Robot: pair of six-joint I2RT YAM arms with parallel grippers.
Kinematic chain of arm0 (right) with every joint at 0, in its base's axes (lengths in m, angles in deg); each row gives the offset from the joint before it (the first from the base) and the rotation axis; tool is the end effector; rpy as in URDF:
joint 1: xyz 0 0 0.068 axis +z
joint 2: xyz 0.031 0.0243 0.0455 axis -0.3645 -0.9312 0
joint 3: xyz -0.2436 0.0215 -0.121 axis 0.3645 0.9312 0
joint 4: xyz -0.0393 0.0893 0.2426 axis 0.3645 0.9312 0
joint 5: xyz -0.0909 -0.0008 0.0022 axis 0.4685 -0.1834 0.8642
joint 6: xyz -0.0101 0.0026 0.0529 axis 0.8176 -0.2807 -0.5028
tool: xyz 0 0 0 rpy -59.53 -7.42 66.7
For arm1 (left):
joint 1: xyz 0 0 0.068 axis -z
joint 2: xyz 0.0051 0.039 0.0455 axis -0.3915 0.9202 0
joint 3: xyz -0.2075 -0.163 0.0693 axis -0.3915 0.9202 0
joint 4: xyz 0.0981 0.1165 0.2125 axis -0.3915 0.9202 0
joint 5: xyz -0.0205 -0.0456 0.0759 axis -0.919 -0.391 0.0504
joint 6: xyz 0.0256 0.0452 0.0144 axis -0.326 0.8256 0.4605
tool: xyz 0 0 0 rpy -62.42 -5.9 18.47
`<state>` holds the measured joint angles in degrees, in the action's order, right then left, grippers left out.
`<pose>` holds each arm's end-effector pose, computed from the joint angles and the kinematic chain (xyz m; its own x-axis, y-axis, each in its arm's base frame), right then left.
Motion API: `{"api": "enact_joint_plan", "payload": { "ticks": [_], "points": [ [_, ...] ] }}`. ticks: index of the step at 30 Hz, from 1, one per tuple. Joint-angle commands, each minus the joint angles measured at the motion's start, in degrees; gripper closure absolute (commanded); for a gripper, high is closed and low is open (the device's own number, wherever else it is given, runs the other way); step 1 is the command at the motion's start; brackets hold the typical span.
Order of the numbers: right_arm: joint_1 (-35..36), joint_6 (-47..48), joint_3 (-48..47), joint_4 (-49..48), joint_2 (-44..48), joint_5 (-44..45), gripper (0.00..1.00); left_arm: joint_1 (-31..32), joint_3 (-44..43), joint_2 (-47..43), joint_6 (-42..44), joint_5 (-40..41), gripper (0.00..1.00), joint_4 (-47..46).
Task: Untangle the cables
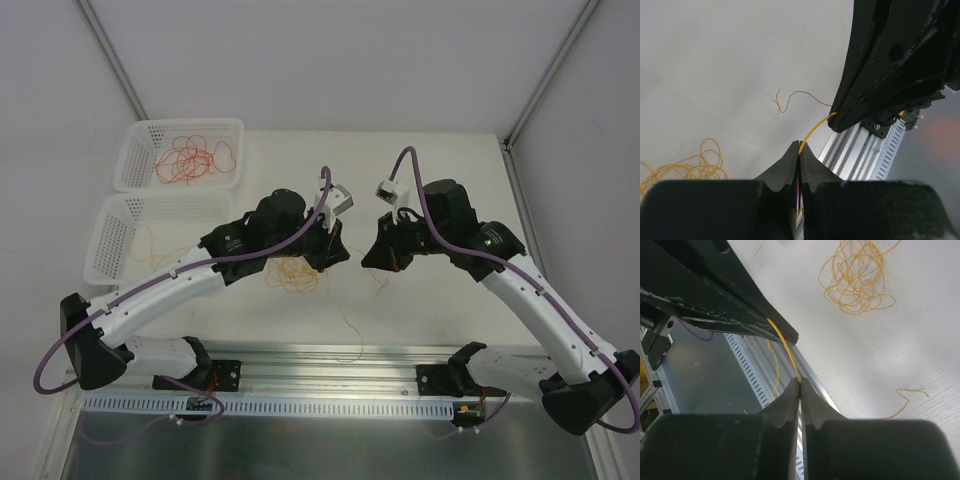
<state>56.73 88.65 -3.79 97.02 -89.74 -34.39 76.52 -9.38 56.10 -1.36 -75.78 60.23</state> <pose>0.1701 0.1442 0.3768 -0.3543 -0.3602 -0.8630 -0.8959 0.3952 0.2029 0.1633 -0.2342 0.3735 -0.3760 0.1881 -0.9073 0.8534 0.4517 -0.2600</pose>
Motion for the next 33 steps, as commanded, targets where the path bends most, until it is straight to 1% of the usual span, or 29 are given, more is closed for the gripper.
{"api": "enact_joint_plan", "payload": {
  "ticks": [1, 2, 3, 5, 6, 8, 9, 11, 12, 15, 17, 19, 20, 22, 23, 24, 27, 29, 30, 32, 33],
  "points": [
    [0.24, 0.13, 0.7, -2.02, 1.72, 1.26, 0.94, 0.49, -1.65, -2.4, 0.11, 2.59, 1.0, -0.67],
    [0.33, 0.13, 0.96, -1.76, 1.98, 1.88, 0.91, 0.4, -1.56, -3.36, 0.11, 4.86, 1.0, -0.67],
    [0.24, 0.04, 1.05, -1.76, 2.42, 2.58, 0.78, 0.4, -1.56, -3.98, 0.11, 6.1, 1.0, -0.67],
    [0.24, -0.13, 1.32, -1.41, 3.65, 3.64, 0.61, 0.4, -2.08, -5.21, 0.19, 8.74, 1.0, -0.67],
    [0.33, -0.05, 1.32, -1.23, 4.09, 4.6, 0.54, 0.4, -2.43, -5.48, 0.28, 11.36, 1.0, -0.76],
    [0.24, 0.22, 1.14, -0.27, 5.41, 5.48, 0.46, -0.12, -3.75, -6.35, 0.63, 12.97, 1.0, -0.67],
    [0.24, 0.31, 1.05, 0.0, 5.85, 6.53, 0.36, -0.47, -4.45, -6.44, 0.89, 14.88, 1.0, -0.67],
    [0.33, 0.39, 1.23, 0.44, 7.69, 7.85, 0.26, -1.7, -6.56, -6.79, 1.68, 15.87, 1.0, -0.58],
    [0.24, 0.39, 1.58, 0.44, 8.48, 9.34, 0.18, -2.49, -7.35, -6.88, 1.95, 16.22, 1.0, -0.58],
    [0.24, 0.39, 2.8, 0.18, 11.74, 12.94, 0.05, -6.44, -10.08, -7.32, 2.13, 17.89, 1.0, -0.41],
    [0.24, 0.39, 3.6, -0.09, 13.93, 14.88, 0.0, -10.22, -11.31, -7.85, 1.87, 21.57, 1.0, -0.32],
    [0.24, -0.04, 4.91, 0.0, 14.9, 17.52, 0.0, -13.46, -11.84, -8.29, 1.17, 23.86, 1.0, -0.14],
    [0.24, -0.22, 5.36, 0.09, 15.34, 18.22, 0.0, -16.35, -11.93, -8.81, 0.38, 26.65, 1.0, -0.06],
    [0.24, -0.75, 6.41, 0.35, 16.05, 19.2, 0.0, -19.1, -11.93, -9.78, 0.19, 30.88, 1.0, 0.82],
    [0.24, -1.1, 6.68, 0.53, 16.4, 19.37, 0.01, -20.41, -12.02, -10.13, 0.11, 34.29, 1.0, 1.26],
    [0.24, -1.45, 7.03, 0.61, 16.92, 20.07, 0.0, -22.86, -12.02, -10.57, 0.02, 35.37, 1.0, 1.61],
    [0.33, -1.98, 8.08, 0.97, 17.98, 21.48, 0.0, -26.74, -13.33, -12.59, -0.34, 38.72, 1.0, 3.72],
    [0.24, -2.07, 8.61, 1.32, 18.6, 22.27, 0.0, -28.16, -13.51, -14.17, 0.8, 41.0, 1.0, 4.6],
    [0.24, -2.07, 8.7, 1.32, 18.69, 22.36, 0.0, -28.77, -13.51, -14.7, 1.33, 43.79, 1.0, 4.87],
    [0.24, -2.15, 8.88, 1.58, 18.6, 22.36, 0.0, -30.88, -13.69, -15.76, 3.09, 46.09, 1.0, 5.48],
    [0.33, -2.24, 8.88, 1.49, 18.42, 22.19, 0.0, -31.76, -13.51, -16.02, 3.79, 48.89, 1.0, 6.27]
  ]
}}
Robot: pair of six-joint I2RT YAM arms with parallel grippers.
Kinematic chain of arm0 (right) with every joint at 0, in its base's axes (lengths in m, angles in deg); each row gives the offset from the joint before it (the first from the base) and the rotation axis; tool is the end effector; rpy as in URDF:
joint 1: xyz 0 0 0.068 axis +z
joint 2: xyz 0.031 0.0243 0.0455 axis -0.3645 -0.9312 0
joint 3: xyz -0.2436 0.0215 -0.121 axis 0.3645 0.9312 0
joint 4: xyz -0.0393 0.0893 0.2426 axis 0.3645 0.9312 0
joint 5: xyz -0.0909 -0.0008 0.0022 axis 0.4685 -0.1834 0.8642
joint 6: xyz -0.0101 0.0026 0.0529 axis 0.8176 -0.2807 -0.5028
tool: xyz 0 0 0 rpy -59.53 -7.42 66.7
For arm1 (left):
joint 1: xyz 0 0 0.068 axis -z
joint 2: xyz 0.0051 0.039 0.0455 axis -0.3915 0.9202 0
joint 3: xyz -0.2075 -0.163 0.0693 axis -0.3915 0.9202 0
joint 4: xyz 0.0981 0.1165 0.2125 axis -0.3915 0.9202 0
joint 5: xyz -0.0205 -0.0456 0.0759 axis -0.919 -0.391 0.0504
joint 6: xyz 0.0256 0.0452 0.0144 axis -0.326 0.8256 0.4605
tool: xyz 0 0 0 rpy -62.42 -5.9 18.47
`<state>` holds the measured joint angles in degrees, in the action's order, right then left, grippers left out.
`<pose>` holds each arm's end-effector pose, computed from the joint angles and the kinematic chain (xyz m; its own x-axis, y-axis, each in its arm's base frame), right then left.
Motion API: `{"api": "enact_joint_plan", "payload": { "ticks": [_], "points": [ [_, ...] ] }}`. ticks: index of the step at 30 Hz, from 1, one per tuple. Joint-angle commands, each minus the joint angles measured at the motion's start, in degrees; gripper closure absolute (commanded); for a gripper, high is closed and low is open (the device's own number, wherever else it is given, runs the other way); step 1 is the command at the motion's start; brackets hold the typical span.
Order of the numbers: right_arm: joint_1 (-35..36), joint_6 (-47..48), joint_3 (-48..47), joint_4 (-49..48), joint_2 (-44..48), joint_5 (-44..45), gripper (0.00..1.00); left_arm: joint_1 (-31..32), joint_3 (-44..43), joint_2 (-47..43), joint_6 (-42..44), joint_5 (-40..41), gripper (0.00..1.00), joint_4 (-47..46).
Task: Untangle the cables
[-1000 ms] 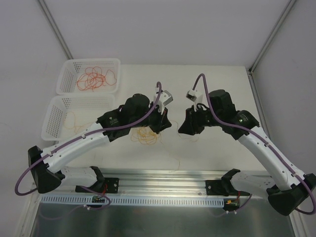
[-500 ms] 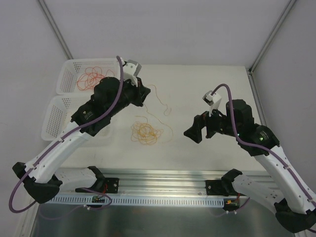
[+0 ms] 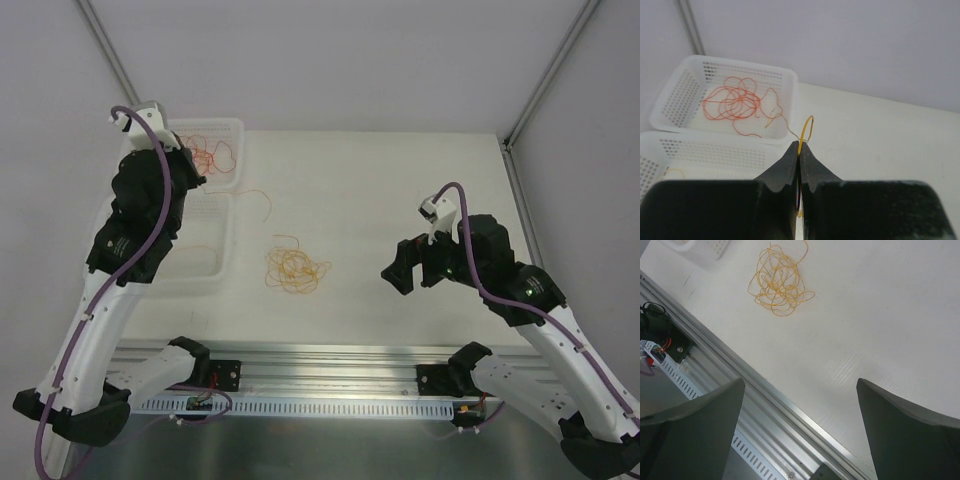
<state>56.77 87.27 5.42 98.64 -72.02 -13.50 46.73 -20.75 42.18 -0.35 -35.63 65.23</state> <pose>0.1196 0.0938 0.3714 -0.3022 -0.3121 -0.9007 -0.7391 0.6734 0.0146 0.1782 -0.0606 0.4849 0.0171 -0.1809 -0.9834 -0.0541 0.9819 -0.1816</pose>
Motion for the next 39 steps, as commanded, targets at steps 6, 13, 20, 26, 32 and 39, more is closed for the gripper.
{"api": "enact_joint_plan", "payload": {
  "ticks": [6, 13, 20, 26, 32, 39],
  "points": [
    [0.29, -1.04, -0.06, -0.74, -0.53, 0.41, 0.0, -9.34, 2.32, -3.51, 4.37, 13.25, 1.0, 3.29],
    [0.2, -1.83, 1.25, -1.71, -1.41, -1.26, 0.01, -21.56, 10.76, -0.79, 0.95, 7.45, 1.0, 3.2],
    [0.29, -3.24, 3.71, -2.76, -2.02, -2.31, 0.0, -33.52, 14.73, 4.84, -1.34, 3.41, 0.73, 3.2],
    [0.37, -6.4, 5.12, -4.86, -8.42, -3.36, 0.0, -33.7, 15.43, 2.56, -1.51, -5.63, 0.06, 3.9],
    [1.51, -8.42, 5.12, -10.84, -16.78, -4.86, 0.06, -33.7, 16.05, -2.62, -2.66, -18.55, 0.01, 8.29],
    [3.19, -9.03, 3.54, -20.05, -31.62, -7.14, 0.21, -32.13, 19.03, -10.0, -3.97, -42.71, 0.01, 11.73]
  ]
}}
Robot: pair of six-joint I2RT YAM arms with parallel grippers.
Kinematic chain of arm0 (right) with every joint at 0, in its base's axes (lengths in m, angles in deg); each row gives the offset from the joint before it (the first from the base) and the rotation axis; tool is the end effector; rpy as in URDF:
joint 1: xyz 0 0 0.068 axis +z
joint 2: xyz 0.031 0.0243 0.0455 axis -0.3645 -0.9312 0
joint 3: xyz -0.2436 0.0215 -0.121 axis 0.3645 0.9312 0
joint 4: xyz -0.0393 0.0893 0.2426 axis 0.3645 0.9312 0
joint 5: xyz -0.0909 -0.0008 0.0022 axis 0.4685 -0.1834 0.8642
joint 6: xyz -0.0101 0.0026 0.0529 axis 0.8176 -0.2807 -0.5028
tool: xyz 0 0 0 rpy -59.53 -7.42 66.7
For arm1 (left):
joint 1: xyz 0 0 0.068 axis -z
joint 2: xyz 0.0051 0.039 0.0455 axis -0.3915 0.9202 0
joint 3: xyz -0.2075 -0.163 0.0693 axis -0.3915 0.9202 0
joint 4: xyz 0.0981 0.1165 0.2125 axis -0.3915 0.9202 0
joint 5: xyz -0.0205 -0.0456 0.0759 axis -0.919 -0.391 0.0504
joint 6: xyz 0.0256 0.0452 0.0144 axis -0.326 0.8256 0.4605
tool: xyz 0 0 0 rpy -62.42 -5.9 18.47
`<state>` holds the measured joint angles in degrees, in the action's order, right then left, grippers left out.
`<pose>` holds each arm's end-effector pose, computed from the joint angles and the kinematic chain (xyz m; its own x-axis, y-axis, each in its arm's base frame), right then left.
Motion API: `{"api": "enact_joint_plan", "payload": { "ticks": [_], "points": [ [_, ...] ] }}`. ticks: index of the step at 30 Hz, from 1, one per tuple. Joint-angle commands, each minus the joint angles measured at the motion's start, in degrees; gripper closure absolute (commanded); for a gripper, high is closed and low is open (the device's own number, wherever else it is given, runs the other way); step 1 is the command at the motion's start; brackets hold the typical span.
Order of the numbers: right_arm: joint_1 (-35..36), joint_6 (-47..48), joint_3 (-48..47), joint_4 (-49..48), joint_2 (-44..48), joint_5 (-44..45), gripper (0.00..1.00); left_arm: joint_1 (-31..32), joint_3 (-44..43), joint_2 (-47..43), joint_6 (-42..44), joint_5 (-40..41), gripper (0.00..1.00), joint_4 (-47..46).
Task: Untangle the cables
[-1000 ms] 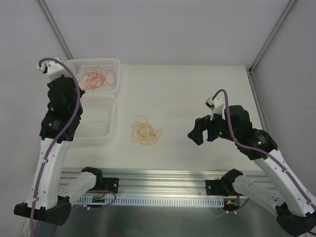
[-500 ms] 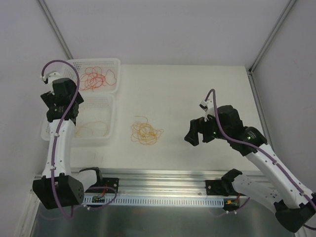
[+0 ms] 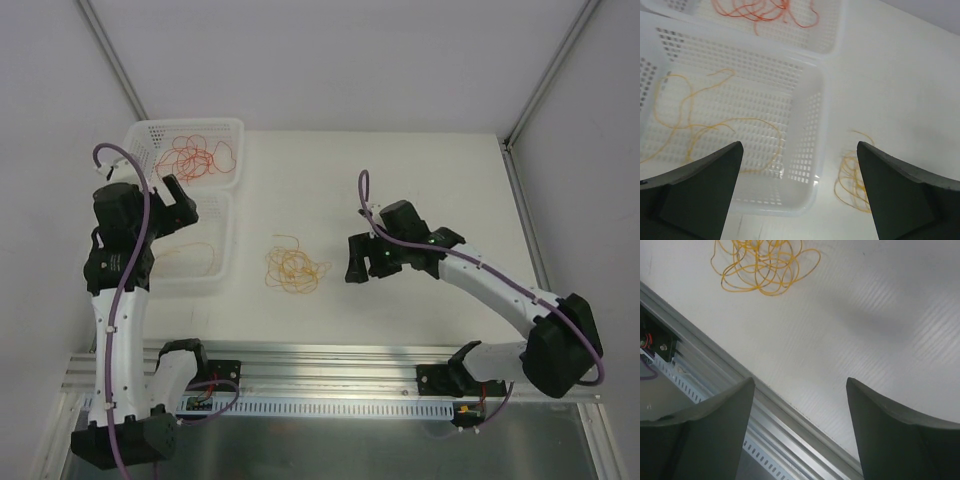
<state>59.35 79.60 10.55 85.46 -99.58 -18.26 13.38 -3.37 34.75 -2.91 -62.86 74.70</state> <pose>0.2041 0.1721 0.2689 -0.6036 -0.4069 -0.6856 -0.7131 0.6602 0.2360 0.1779 0.0300 0.3907 -0.2764 -0.2721 -0.9217 -0.2298 0.9500 -0.2115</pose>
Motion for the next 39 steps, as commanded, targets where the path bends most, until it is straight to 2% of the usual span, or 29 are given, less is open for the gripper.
{"api": "enact_joint_plan", "payload": {
  "ticks": [1, 3, 5, 6, 7, 11, 23, 26, 29, 30, 34, 39],
  "points": [
    [0.69, -1.98, -1.86, -7.94, -5.39, -2.56, 0.26, 2.02, 2.09, -3.1, -1.94, -17.16, 0.01, 2.44],
    [0.78, -3.64, -2.3, -11.53, -8.29, -3.35, 0.28, 5.95, 3.68, -5.29, -3.6, -20.42, 0.01, 2.79],
    [0.87, -6.81, -1.86, -16.27, -11.89, -3.96, 0.33, 9.39, 5.43, -6.44, -4.84, -20.34, 0.01, 2.88],
    [0.87, -7.86, -1.6, -17.95, -12.78, -4.05, 0.36, 13.5, 5.87, -7.49, -5.19, -19.21, 0.01, 2.79],
    [0.87, -10.13, -1.42, -19.71, -14.87, -4.14, 0.42, 15.28, 6.49, -7.94, -5.55, -18.76, 0.01, 2.79],
    [1.31, -14.62, -1.24, -27.35, -19.8, -5.8, 0.51, 20.21, 10.08, -8.82, -7.57, -19.37, 0.01, 2.79],
    [2.19, -22.72, -0.89, -42.74, -31.33, -9.59, 0.55, 31.36, 13.7, -5.4, -9.33, -14.2, 0.01, 2.62],
    [2.1, -22.55, -1.33, -43.02, -32.56, -9.59, 0.61, 33.92, 14.22, -3.03, -9.24, -11.48, 0.01, 2.35],
    [2.01, -21.85, -0.72, -43.19, -32.56, -9.33, 0.72, 37.17, 14.66, -0.14, -9.68, -9.36, 0.01, 1.39],
    [2.01, -21.67, -0.54, -43.19, -32.47, -9.33, 0.79, 38.66, 14.75, 0.75, -9.94, -8.13, 0.01, 1.04],
    [1.84, -20.44, 0.6, -41.62, -30.81, -7.23, 0.98, 41.57, 15.02, 4.44, -12.05, -5.84, 0.01, -1.51],
    [1.14, -17.98, 3.32, -37.13, -26.68, -4.5, 0.99, 44.3, 14.93, 10.86, -15.3, -1.53, 0.01, -4.76]
  ]
}}
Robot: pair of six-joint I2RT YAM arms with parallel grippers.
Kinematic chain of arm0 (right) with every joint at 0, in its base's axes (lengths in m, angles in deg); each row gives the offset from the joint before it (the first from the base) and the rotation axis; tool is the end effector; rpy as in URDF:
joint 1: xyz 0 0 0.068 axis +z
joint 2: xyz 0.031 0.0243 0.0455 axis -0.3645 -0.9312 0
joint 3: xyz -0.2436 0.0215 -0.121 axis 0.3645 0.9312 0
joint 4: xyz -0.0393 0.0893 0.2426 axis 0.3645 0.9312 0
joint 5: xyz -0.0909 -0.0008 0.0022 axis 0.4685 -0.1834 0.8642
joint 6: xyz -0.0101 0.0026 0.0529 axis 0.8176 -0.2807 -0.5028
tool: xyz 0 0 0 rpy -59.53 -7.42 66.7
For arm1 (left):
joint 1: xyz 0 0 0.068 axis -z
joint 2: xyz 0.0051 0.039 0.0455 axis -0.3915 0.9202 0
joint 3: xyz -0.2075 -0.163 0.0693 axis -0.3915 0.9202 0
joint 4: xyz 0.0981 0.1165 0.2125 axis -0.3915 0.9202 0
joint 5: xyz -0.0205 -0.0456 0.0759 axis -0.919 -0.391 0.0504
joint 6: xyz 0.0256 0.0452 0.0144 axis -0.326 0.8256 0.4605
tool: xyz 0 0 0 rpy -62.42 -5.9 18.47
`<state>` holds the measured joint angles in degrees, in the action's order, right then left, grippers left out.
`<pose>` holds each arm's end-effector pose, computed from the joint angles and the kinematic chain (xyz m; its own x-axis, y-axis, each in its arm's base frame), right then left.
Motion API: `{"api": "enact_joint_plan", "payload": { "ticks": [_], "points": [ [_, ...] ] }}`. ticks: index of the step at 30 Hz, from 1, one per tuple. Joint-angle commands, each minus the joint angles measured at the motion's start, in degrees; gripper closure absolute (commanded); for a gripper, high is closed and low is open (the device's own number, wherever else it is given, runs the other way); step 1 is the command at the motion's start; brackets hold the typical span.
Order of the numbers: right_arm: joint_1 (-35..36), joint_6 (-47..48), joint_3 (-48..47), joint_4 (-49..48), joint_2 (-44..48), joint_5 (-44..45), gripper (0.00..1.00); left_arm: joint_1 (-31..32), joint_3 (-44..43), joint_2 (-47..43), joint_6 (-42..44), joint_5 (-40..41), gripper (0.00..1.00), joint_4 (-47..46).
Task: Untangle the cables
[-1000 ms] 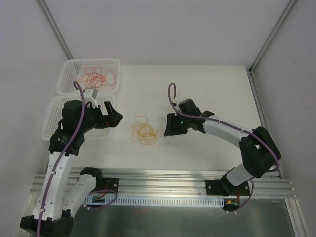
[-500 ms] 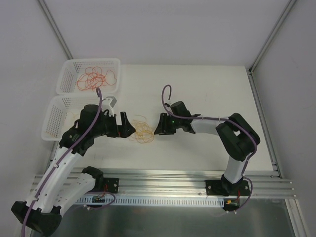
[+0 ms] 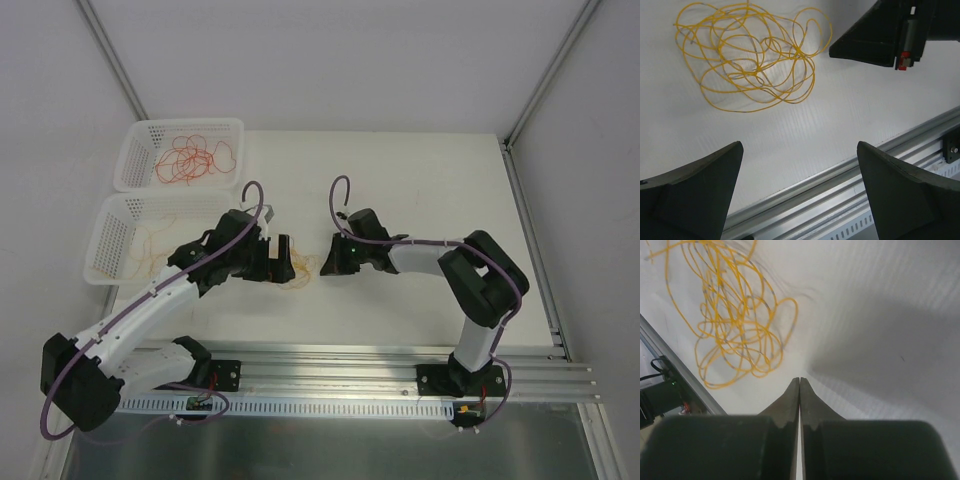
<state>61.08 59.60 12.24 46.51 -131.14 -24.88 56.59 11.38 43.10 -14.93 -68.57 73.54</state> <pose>0.2721 0.2440 0.1476 -0.7756 -0.1753 -0.6064 -0.5579 0.6397 0.5287 0.1778 -0.1224 0.2794 -0.7540 -0.0013 -0.6569 0.3295 0.8644 -0.3799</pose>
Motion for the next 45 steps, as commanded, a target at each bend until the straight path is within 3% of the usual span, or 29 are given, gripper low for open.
{"api": "enact_joint_plan", "payload": {
  "ticks": [1, 9, 12, 14, 16, 17, 19, 20, 21, 29, 37, 45],
  "points": [
    [-1.03, 2.46, 2.95, 2.17, 5.67, 3.0, 0.99, 1.52, 0.09, 3.47, -3.72, 5.31, 0.01, -4.04],
    [-1.56, 7.9, 7.62, 9.9, 16.03, 6.52, 0.99, 5.13, -0.61, 16.04, -2.5, 8.83, 0.02, -9.32],
    [-1.56, 9.31, 8.15, 12.71, 18.33, 7.23, 0.96, 6.44, -2.28, 21.58, -0.74, 11.03, 0.09, -10.11],
    [-1.56, 10.28, 8.15, 14.12, 20.44, 7.67, 0.93, 6.98, -3.86, 25.6, 0.75, 11.64, 0.2, -10.64],
    [-1.47, 10.89, 8.06, 15.09, 22.02, 8.28, 0.82, 7.94, -5.61, 27.99, 1.89, 12.52, 0.31, -10.99],
    [-1.56, 11.07, 8.06, 15.18, 22.46, 8.28, 0.76, 8.38, -6.06, 29.83, 3.03, 12.79, 0.48, -11.25],
    [-1.56, 11.86, 7.53, 15.62, 22.99, 8.02, 0.64, 9.52, -7.11, 31.16, 4.09, 12.96, 0.7, -11.52],
    [-1.56, 12.39, 7.18, 15.97, 23.25, 7.85, 0.6, 9.79, -7.29, 31.78, 4.62, 12.96, 0.88, -11.52],
    [-1.56, 12.39, 6.75, 16.14, 23.34, 7.76, 0.53, 10.14, -7.29, 31.96, 4.89, 12.79, 0.98, -11.78],
    [-1.56, 8.44, 6.04, 15.01, 23.96, 7.67, 0.43, 16.11, -3.87, 24.24, 4.28, 8.31, 1.0, -14.15],
    [-1.47, 1.5, 6.92, 7.54, 22.56, 2.05, 0.43, 16.82, 2.19, 13.69, -0.56, 6.11, 1.0, -18.55],
    [-0.5, -1.49, 8.5, 2.53, 19.83, 0.2, 0.43, 16.82, 2.64, 11.75, -2.32, 3.3, 1.0, -19.78]
  ]
}}
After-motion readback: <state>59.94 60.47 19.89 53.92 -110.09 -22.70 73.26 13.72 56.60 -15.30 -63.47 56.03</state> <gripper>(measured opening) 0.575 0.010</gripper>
